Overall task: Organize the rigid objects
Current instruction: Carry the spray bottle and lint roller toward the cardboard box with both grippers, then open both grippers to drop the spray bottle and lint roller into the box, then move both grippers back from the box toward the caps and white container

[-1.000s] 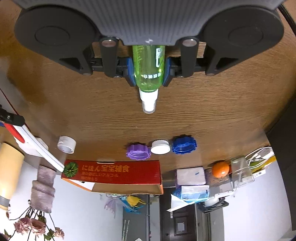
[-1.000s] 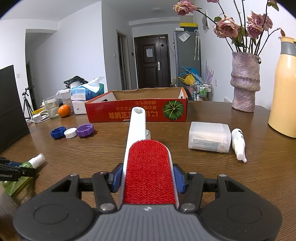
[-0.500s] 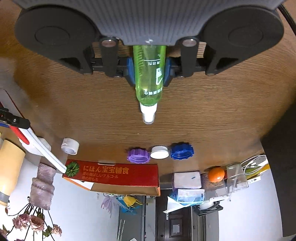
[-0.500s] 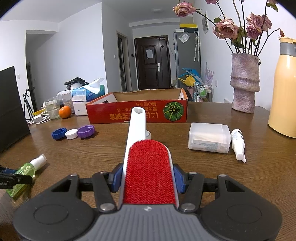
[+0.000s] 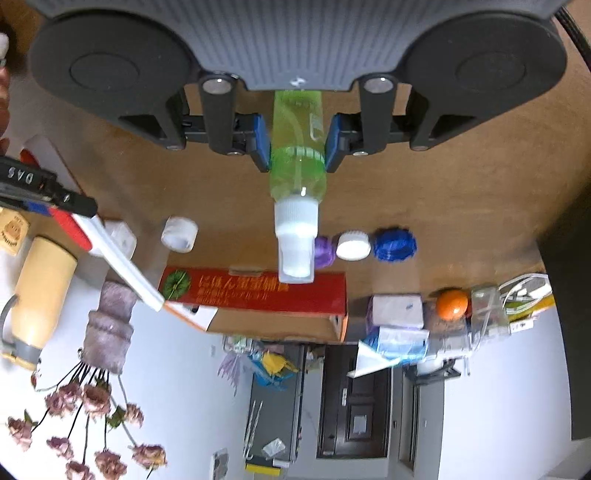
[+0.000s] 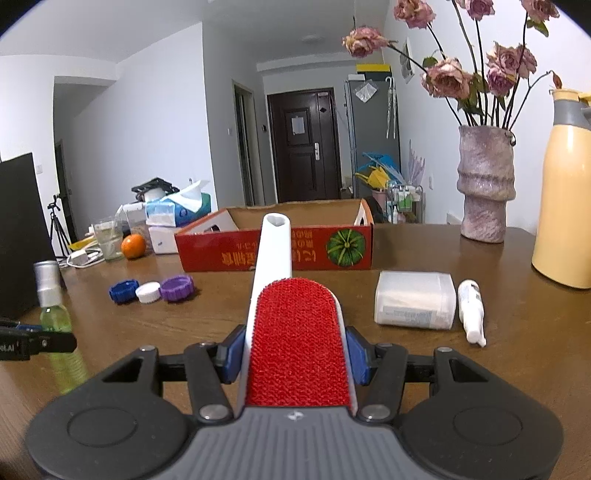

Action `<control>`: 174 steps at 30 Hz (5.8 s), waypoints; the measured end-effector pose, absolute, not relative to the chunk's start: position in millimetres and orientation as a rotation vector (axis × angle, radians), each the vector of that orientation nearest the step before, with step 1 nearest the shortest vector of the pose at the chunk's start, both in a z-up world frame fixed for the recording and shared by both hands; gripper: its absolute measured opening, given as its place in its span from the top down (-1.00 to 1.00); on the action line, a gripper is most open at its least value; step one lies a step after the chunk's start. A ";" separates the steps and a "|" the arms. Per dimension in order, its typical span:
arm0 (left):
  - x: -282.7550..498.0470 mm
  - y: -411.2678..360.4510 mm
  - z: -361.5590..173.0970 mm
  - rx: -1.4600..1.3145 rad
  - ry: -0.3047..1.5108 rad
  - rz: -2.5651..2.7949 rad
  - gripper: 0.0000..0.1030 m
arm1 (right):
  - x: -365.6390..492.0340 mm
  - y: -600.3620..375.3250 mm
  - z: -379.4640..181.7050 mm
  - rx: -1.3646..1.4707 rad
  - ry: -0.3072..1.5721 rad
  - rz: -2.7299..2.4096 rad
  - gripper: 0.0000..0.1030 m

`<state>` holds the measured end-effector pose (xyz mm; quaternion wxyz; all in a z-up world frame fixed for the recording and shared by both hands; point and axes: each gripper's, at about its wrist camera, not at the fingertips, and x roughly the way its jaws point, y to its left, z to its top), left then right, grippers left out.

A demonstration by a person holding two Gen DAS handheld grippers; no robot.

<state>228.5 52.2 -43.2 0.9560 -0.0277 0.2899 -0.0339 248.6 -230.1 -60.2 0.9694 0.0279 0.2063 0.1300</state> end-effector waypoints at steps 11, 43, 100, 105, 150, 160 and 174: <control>242.5 37.7 -9.9 -0.079 0.496 -0.083 0.40 | 257.5 -220.1 -37.4 0.059 0.361 0.272 -0.06; 342.7 14.8 30.2 -0.132 0.402 -0.044 0.39 | 337.9 -195.8 -3.2 0.103 0.295 0.236 -0.06; 543.7 9.1 4.7 -0.100 0.431 0.045 0.39 | 562.2 -165.5 -21.0 0.136 0.349 0.171 -0.06; 557.9 10.7 -1.9 -0.085 0.442 0.068 0.39 | 577.1 -167.0 -25.9 0.154 0.360 0.160 -0.06; 540.0 29.7 -5.2 -0.042 0.392 0.111 -1.00 | 583.9 -187.5 -14.7 0.202 0.414 0.095 -1.00; 507.6 33.5 -6.7 -0.036 0.355 0.087 -1.00 | 540.7 -192.1 -13.8 0.088 0.373 0.117 -1.00; 464.8 51.2 -22.9 -0.028 0.372 0.104 -1.00 | 477.9 -210.0 -22.3 0.015 0.340 0.122 -1.00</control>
